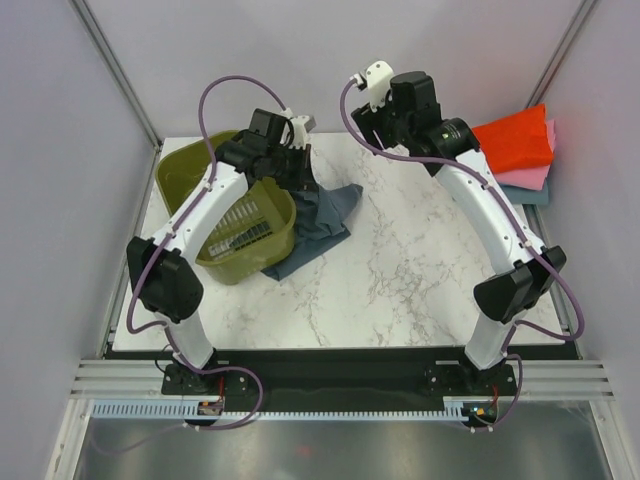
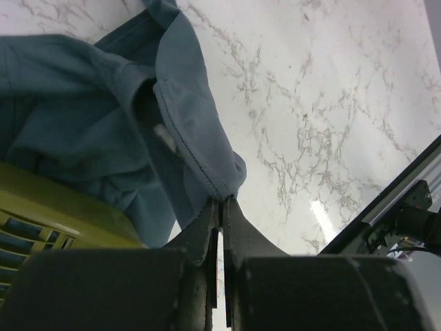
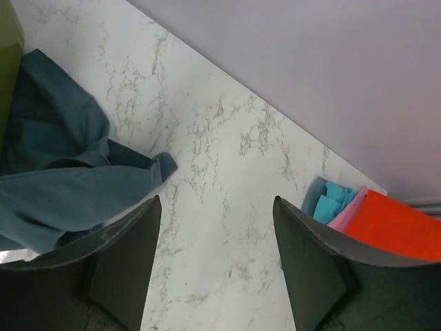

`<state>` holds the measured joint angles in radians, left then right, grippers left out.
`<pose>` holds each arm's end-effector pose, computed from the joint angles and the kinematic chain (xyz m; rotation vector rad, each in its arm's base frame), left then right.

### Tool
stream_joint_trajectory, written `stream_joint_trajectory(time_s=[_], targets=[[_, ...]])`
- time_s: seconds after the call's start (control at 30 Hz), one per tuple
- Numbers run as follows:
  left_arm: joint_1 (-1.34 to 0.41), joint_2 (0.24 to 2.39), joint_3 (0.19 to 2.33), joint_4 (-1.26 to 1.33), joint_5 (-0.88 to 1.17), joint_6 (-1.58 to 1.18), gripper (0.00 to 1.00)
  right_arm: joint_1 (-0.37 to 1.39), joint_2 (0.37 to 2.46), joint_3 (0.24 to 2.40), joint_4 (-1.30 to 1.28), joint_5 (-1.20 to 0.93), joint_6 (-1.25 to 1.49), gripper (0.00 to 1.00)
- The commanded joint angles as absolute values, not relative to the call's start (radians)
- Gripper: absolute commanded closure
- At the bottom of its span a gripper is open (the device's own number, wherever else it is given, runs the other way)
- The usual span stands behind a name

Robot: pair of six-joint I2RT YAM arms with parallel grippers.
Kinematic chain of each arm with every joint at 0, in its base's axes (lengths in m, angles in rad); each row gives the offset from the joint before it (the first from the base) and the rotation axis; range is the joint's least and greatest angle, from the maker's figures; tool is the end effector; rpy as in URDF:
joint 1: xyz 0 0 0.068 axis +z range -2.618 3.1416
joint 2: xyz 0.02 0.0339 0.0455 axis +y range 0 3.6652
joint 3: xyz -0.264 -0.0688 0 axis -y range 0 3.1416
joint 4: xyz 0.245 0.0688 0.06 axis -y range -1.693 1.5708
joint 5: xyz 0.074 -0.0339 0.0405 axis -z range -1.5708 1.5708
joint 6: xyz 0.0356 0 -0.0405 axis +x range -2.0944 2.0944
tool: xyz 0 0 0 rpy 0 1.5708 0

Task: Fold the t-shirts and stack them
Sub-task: Flatten the tshirt out

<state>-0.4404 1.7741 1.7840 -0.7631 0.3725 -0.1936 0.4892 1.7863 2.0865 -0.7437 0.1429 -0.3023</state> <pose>0.3526 -0.1805 0.3612 0.4841 2.3303 -0.7450 0.3479 0.1795 0.4543 -0.6901 1.8873 -0.0247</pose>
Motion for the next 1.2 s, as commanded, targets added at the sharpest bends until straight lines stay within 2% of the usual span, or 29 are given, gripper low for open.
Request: stream_joint_trajectory(time_s=[0.0, 0.2, 0.27, 0.3, 0.37, 0.4, 0.5, 0.53, 0.73, 0.93, 1.07, 1.1, 1.17], targets=[[-0.431, 1.743, 1.793, -0.735, 0.403, -0.190, 0.98, 0.459, 1.764, 2.069, -0.732, 0.176, -0.304, 0.26], [-0.518, 1.859, 1.879, -0.788, 0.511, -0.121, 0.97, 0.410, 1.782, 2.054, -0.739, 0.163, -0.261, 0.24], [-0.555, 1.876, 1.870, -0.799, 0.572, -0.100, 0.86, 0.410, 1.778, 2.040, -0.741, 0.141, -0.247, 0.21], [-0.561, 1.876, 1.861, -0.799, 0.574, -0.101, 0.61, 0.408, 1.776, 2.034, -0.744, 0.123, -0.238, 0.20], [-0.557, 1.868, 1.826, -0.805, 0.522, -0.095, 0.25, 0.408, 1.779, 2.033, -0.749, 0.120, -0.238, 0.20], [-0.552, 1.865, 1.807, -0.808, 0.496, -0.092, 0.15, 0.408, 1.781, 2.033, -0.747, 0.123, -0.239, 0.20], [-0.503, 1.876, 1.731, -0.812, 0.503, -0.116, 0.03, 0.407, 1.784, 2.042, -0.747, 0.123, -0.242, 0.19], [-0.493, 1.879, 1.697, -0.807, 0.512, -0.124, 0.01, 0.403, 1.787, 2.042, -0.747, 0.120, -0.244, 0.19], [-0.428, 1.979, 1.721, -0.810, 0.483, -0.147, 0.01, 0.397, 1.792, 2.022, -0.749, 0.092, -0.232, 0.18], [-0.333, 1.916, 1.654, -0.833, 0.373, -0.176, 0.01, 0.394, 1.818, 1.976, -0.796, 0.002, -0.238, 0.13], [-0.239, 1.804, 1.589, -0.842, 0.351, -0.167, 0.01, 0.384, 1.870, 1.803, -0.782, -0.214, -0.232, 0.12], [-0.227, 1.792, 1.586, -0.842, 0.351, -0.166, 0.01, 0.383, 1.937, 1.769, -0.790, -0.351, -0.236, 0.12], [-0.204, 1.770, 1.585, -0.845, 0.350, -0.160, 0.01, 0.384, 2.037, 1.785, -0.847, -0.460, -0.236, 0.15]])
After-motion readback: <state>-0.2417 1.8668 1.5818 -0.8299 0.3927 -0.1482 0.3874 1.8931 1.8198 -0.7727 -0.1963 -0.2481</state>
